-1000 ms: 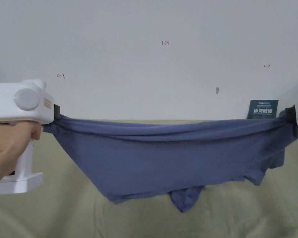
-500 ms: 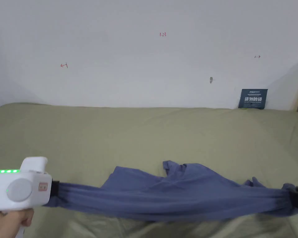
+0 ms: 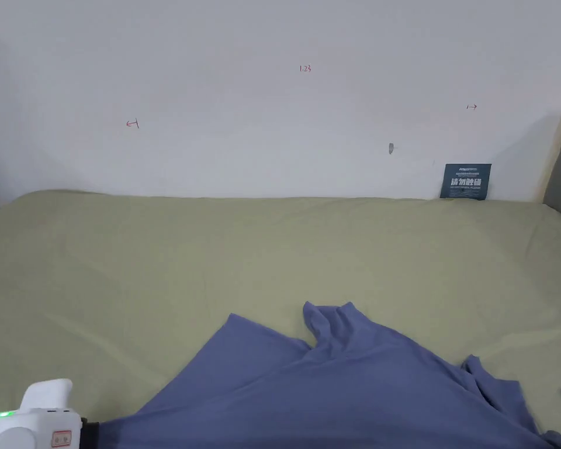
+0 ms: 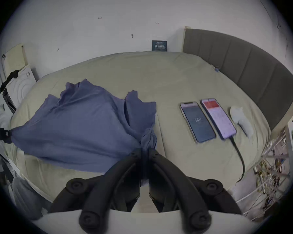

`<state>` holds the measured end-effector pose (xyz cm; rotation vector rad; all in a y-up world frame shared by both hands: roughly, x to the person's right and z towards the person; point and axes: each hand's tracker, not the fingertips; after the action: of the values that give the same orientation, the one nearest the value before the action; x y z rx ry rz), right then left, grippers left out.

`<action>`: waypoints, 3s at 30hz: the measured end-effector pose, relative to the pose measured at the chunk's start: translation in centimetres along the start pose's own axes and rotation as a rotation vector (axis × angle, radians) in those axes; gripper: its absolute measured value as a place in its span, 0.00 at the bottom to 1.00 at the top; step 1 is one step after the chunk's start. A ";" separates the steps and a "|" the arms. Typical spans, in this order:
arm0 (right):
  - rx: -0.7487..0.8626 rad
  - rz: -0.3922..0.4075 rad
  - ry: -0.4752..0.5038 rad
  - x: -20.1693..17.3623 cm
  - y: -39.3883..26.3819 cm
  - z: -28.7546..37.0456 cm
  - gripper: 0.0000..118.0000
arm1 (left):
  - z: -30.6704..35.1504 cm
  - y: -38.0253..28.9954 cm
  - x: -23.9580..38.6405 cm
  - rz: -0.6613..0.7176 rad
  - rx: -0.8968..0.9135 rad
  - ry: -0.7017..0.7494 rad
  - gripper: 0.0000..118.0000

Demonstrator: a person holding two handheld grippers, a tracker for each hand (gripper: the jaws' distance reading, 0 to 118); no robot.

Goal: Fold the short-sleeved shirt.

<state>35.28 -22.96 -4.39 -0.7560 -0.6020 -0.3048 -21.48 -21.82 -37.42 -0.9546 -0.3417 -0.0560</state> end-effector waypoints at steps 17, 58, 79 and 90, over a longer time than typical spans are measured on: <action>0.267 0.003 0.078 -4.6 4.0 7.4 1.00 | 6.7 1.8 4.9 -0.106 0.226 -0.039 0.87; 0.143 0.161 0.218 -16.8 -2.4 2.8 0.05 | -3.9 -3.1 -2.2 -0.060 -0.074 0.052 0.07; -0.073 0.331 0.120 -17.1 17.5 -19.2 0.08 | -3.0 -2.9 -1.2 -0.033 -0.048 -0.039 0.03; -0.308 0.397 0.104 -17.2 17.4 -26.6 0.96 | -3.6 -2.6 -1.6 -0.004 -0.059 -0.053 0.03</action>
<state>40.35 -29.19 -39.65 -1.1279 -0.2983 -0.0678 -22.57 -26.45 -37.77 -1.0150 -0.3924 -0.0454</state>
